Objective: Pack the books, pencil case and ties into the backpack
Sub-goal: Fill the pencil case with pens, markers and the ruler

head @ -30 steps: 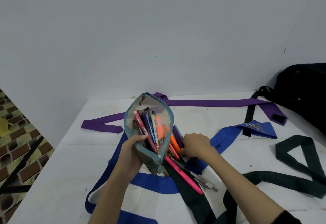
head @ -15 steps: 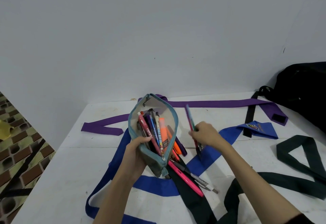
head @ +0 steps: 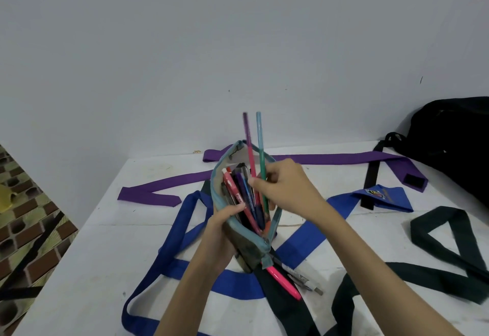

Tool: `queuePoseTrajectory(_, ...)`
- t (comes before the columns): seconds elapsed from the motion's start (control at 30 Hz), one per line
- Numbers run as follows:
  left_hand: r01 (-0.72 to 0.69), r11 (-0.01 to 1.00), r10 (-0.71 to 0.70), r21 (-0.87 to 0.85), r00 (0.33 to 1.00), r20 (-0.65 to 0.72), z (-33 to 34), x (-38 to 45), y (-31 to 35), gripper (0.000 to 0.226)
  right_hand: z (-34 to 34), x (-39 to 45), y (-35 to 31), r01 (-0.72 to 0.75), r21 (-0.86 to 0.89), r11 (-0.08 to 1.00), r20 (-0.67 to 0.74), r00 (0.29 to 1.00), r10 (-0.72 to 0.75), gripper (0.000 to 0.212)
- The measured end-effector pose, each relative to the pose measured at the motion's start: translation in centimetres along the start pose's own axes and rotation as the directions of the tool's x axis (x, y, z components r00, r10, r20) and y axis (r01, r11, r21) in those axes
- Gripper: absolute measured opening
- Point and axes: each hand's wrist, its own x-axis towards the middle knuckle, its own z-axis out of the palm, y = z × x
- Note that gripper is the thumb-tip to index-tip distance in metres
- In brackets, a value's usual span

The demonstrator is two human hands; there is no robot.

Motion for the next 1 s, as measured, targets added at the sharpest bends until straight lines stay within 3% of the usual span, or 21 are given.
queuePoseTrajectory(0.23,0.013,1.000,-0.013,0.020,1.000,-0.018,-0.1,0.0,0.2,0.060,-0.5,-0.4,0.0,0.035,-0.098,0.995,-0.035,0.999,-0.038,0.024)
queuePoseTrajectory(0.47,0.043,0.998,-0.043,0.055,0.999,-0.012,0.3,0.1,0.1,0.077,0.5,1.3,-0.5,0.062,-0.008,0.998,-0.140,0.988,-0.062,0.024)
queuePoseTrajectory(0.67,0.067,0.997,-0.068,-0.048,0.997,-0.028,0.6,0.1,-0.3,0.063,1.2,1.7,0.0,-0.010,-0.216,0.976,0.034,0.999,0.018,0.033)
queuePoseTrajectory(0.77,0.072,0.997,-0.073,-0.024,0.996,-0.059,0.6,0.3,-0.4,0.063,1.0,1.8,0.0,-0.015,-0.257,0.966,0.071,0.997,0.035,0.023)
queuePoseTrajectory(0.9,0.084,0.996,-0.084,0.008,0.995,-0.046,0.2,0.4,-0.1,0.074,0.5,2.1,-0.5,0.054,-0.198,0.979,0.034,0.998,-0.049,0.028)
queuePoseTrajectory(1.0,0.109,0.992,-0.108,0.063,0.994,-0.020,-0.1,0.4,0.0,0.081,-0.3,3.0,-1.0,0.055,0.008,0.998,-0.056,0.997,-0.055,0.024)
